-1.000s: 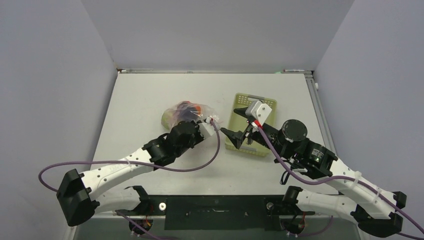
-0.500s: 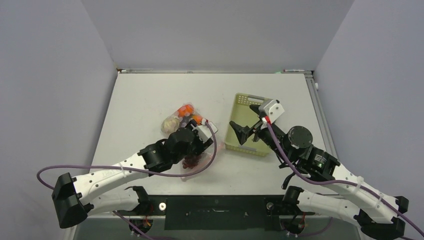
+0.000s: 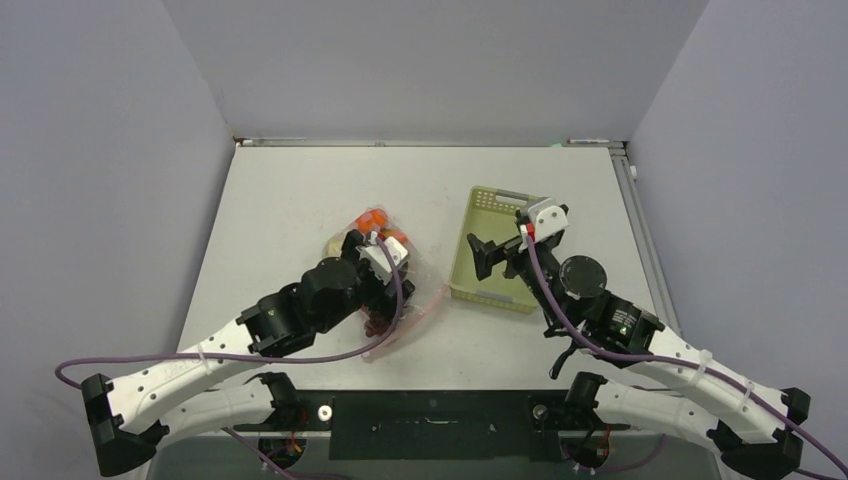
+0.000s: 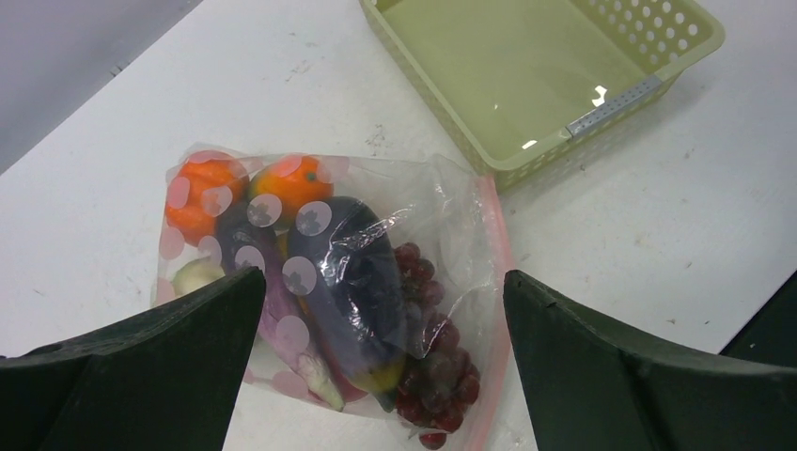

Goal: Place the food in the zip-top bag and seal the zipper
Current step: Place the zipper food storage bag at the center of the board, then reset both arms

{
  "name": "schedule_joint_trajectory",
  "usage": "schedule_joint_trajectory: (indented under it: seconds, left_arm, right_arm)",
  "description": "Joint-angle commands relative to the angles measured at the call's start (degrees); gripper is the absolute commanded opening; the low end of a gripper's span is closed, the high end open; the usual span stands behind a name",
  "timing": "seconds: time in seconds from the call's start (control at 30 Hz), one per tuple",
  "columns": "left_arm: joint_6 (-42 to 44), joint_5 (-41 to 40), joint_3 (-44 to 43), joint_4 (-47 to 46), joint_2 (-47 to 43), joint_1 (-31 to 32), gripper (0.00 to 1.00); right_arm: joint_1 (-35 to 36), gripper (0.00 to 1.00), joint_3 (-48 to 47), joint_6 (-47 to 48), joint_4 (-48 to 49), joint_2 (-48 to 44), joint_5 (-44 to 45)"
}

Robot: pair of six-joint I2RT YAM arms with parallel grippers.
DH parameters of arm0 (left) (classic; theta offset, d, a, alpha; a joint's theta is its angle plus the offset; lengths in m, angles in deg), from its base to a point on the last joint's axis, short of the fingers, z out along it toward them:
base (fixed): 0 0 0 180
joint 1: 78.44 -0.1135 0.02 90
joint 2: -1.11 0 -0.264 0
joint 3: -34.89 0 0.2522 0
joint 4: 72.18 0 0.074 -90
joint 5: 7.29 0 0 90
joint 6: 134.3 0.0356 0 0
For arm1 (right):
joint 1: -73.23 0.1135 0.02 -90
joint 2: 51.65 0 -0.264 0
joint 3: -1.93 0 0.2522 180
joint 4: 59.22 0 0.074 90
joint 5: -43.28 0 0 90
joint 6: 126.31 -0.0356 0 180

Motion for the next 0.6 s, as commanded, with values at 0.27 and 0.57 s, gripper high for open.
schedule_joint_trajectory:
  seconds: [0.27, 0.57]
  left_arm:
    - [-8.59, -5.32, -12.03, 13.83, 2.99, -4.11, 0.96]
    - [-14.81, 10.33, -9.64, 9.4, 0.12, -24.73, 0.96]
  right_arm:
    - [-7.04, 0.9, 0.31, -7.39, -4.68, 9.15, -1.62]
    - [-30.24, 0.9, 4.78, -16.57, -3.9, 8.78, -18.77]
